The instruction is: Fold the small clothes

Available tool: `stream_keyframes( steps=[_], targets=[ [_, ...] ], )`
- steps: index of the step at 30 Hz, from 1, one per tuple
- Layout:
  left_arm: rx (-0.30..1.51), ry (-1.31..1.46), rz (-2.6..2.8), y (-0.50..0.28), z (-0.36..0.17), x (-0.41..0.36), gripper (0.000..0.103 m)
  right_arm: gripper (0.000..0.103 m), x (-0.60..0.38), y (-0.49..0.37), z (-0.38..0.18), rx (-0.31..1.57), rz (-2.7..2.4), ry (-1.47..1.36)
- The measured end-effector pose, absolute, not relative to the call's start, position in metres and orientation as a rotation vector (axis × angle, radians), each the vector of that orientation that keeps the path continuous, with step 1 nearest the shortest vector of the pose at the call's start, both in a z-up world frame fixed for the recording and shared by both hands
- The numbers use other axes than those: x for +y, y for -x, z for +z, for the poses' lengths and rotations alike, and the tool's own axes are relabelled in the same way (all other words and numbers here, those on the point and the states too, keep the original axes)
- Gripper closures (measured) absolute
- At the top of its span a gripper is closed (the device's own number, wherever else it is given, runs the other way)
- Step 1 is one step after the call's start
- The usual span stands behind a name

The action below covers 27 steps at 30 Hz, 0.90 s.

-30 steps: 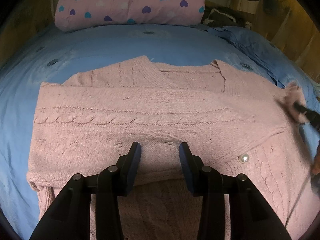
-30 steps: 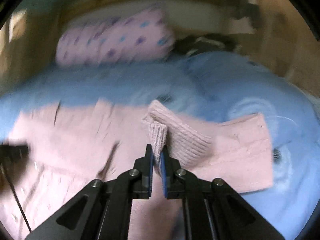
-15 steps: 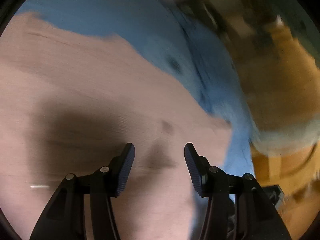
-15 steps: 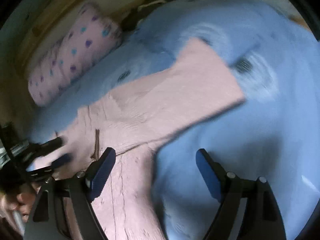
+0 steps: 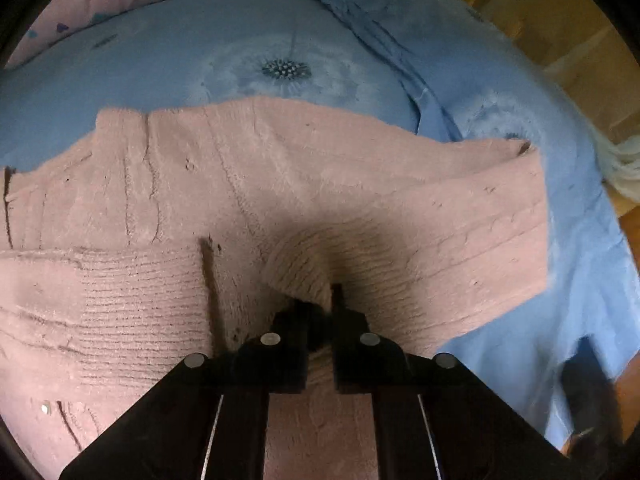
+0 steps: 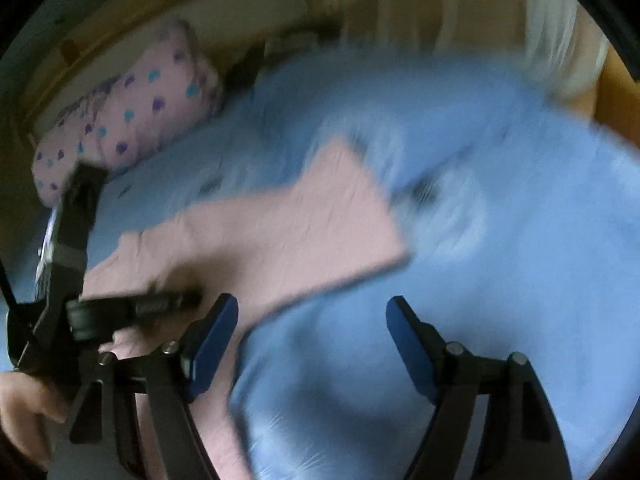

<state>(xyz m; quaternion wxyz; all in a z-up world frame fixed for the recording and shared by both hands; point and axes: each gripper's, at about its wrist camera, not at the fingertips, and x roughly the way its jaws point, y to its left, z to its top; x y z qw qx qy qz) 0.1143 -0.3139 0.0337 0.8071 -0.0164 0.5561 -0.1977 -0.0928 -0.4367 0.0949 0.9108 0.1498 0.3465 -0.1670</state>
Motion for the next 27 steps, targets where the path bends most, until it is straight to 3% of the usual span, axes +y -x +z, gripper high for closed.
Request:
stream_keyframes(
  steps=[4,9,14,19,27],
  targets=[
    [1.186,0.098,-0.474,-0.112,0.042,-0.294,0.103,0.022,-0.444,0.111,0.117,0.636,-0.388,-0.278],
    [1.093,0.248,-0.534,-0.094,0.077,-0.246,0.103,0.022,-0.457,0.091,0.098,0.741,-0.419,-0.336],
    [1.045,0.221,-0.525,-0.09,0.101,-0.201,0.103,0.022,-0.463,0.082,0.082,0.811,-0.414,-0.421],
    [1.05,0.199,-0.453,-0.097,0.094,-0.167,0.103,0.022,-0.46,0.074,0.077,0.828,-0.365,-0.498],
    [0.977,0.232,-0.396,-0.07,0.099,-0.108,0.103,0.022,-0.432,0.063,0.072,0.864,-0.347,-0.368]
  ],
)
